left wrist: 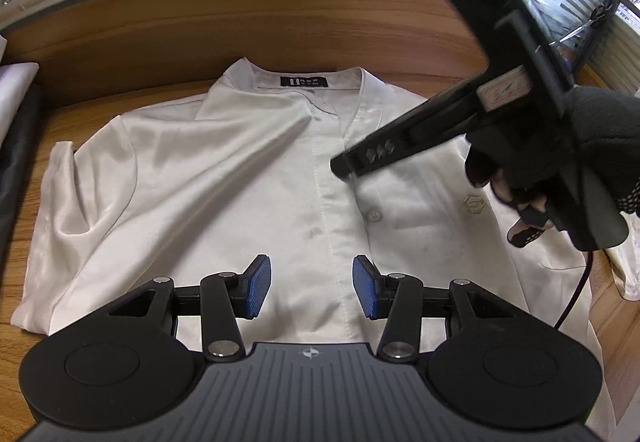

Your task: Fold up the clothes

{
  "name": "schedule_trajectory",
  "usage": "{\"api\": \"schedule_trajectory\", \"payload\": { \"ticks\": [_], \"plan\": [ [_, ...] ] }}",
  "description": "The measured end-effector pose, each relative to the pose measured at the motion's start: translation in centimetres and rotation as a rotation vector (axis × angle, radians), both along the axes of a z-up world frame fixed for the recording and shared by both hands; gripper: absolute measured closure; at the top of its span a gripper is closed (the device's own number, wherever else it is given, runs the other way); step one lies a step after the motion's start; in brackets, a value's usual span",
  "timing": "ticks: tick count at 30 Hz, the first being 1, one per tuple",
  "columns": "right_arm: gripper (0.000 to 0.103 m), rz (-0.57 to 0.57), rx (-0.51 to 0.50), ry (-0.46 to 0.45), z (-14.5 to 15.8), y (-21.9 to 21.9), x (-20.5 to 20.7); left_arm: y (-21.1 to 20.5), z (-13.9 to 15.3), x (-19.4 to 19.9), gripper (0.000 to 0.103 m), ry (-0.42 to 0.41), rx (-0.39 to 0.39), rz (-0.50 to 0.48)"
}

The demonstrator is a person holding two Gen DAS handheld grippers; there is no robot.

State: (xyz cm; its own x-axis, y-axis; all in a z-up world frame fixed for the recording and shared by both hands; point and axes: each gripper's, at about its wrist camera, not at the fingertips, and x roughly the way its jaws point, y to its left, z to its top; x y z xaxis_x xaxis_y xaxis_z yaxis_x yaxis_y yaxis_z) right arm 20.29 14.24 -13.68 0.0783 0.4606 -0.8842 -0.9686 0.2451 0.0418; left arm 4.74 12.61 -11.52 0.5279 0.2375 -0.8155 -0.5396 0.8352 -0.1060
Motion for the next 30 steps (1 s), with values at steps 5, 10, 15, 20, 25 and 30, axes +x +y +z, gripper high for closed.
{"api": "schedule_trajectory", "payload": {
  "ticks": [5, 10, 15, 20, 25, 30],
  "plan": [
    [0.072, 0.021, -0.021, -0.036, -0.5, -0.3, -0.2, 0.6, -0.5, 0.0, 0.052, -0.004, -0.007, 0.011],
    [0.076, 0.006, -0.014, -0.023, 0.3, -0.9, 0.3, 1.8, -0.7, -0.6, 0.052, 0.002, -0.005, 0.037],
    [0.077, -0.009, -0.008, -0.01, 1.0, -1.6, 0.8, 3.5, -0.8, -1.2, 0.052, 0.019, 0.009, 0.075],
    [0.077, 0.031, -0.037, -0.036, 0.9, -1.7, 0.7, 4.9, -1.4, -1.6, 0.052, 0.044, 0.007, 0.112],
    [0.077, 0.057, -0.068, -0.064, 0.1, -1.9, 0.5, 5.4, -1.8, -2.2, 0.052, 0.06, -0.002, 0.142],
    [0.077, 0.071, -0.058, -0.056, -0.1, -2.3, 0.5, 5.3, -2.0, -2.4, 0.052, 0.077, -0.02, 0.15]
  ]
}}
